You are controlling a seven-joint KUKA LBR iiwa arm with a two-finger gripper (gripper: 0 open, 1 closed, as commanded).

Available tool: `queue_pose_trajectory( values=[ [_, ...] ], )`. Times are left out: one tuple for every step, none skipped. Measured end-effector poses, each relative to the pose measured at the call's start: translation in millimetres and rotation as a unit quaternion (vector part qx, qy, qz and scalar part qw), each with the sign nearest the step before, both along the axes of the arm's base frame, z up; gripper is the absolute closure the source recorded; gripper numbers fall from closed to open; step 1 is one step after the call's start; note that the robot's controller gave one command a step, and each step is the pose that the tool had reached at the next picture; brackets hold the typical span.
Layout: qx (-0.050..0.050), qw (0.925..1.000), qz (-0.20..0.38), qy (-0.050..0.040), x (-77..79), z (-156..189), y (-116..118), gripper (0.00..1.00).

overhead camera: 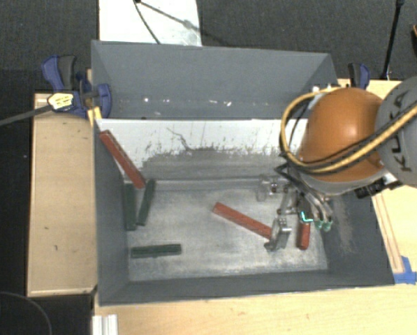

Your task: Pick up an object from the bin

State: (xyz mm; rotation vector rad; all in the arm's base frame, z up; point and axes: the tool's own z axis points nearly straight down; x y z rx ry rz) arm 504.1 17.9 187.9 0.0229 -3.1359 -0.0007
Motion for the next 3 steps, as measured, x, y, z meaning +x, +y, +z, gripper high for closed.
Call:
queue_pose_trajectory(
  values=[
    [0.0,0.9957,-0.092,0.0002,44.4,-120.8,-23.3,0.0],
    [0.0,0.9958,-0.092,-0.0019,45.3,-117.5,-22.9,1.0],
    [0.0,0.997,-0.077,-0.0084,53.9,36.2,-26.7,1.0]
  ],
)
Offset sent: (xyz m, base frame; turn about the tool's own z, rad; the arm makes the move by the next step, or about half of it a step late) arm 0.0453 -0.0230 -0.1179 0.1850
